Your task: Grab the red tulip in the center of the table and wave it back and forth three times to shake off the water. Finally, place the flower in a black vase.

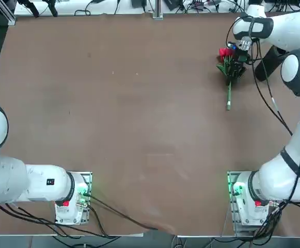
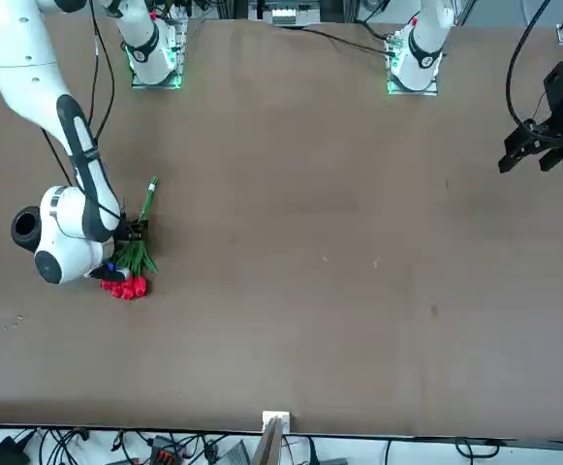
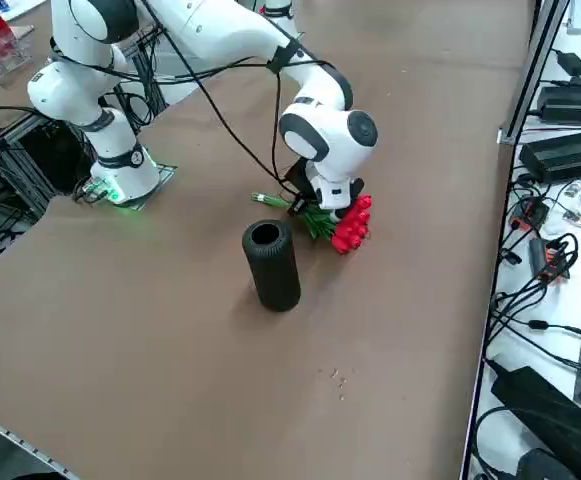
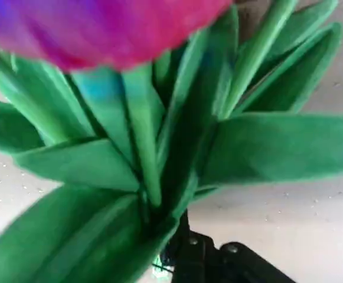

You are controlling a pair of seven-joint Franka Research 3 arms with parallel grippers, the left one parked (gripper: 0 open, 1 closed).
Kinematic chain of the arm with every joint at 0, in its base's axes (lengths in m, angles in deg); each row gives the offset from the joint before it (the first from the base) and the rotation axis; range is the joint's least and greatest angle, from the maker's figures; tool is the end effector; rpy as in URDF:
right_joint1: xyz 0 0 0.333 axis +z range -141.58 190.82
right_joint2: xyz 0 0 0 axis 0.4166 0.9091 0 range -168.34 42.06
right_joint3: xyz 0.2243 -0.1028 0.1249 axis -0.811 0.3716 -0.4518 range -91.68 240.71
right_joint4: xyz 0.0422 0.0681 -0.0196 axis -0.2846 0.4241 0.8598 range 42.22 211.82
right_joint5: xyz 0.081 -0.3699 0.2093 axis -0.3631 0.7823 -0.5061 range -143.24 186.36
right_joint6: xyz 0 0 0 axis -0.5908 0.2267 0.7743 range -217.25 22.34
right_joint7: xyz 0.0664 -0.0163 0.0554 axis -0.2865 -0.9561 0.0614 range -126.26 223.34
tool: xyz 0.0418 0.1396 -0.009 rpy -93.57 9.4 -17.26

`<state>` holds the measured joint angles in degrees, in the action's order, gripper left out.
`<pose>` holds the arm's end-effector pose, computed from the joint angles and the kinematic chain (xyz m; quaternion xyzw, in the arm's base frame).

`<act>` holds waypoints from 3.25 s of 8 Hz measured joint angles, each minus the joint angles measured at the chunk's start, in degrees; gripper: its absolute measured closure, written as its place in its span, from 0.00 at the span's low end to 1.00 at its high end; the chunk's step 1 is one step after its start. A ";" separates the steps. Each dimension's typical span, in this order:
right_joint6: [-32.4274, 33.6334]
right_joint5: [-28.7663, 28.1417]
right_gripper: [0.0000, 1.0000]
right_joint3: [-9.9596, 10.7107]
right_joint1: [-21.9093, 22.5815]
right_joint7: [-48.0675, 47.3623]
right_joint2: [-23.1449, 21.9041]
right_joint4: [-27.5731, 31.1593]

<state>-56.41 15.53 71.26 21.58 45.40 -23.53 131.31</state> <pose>0.5967 0.0163 0.0801 -0.9592 0.0519 0.2720 0.0569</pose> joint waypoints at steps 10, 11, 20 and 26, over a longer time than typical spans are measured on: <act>0.78 13.36 0.89 -0.65 3.77 -20.48 -22.40 -5.54; -0.64 17.10 0.89 -0.49 3.80 -23.52 -25.49 -5.71; -17.26 23.97 0.89 5.93 -3.16 -22.62 -32.57 -6.36; -13.63 24.01 0.89 -0.13 13.66 -33.85 -33.47 -5.66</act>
<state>-70.04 39.54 71.13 35.24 11.55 -57.01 125.65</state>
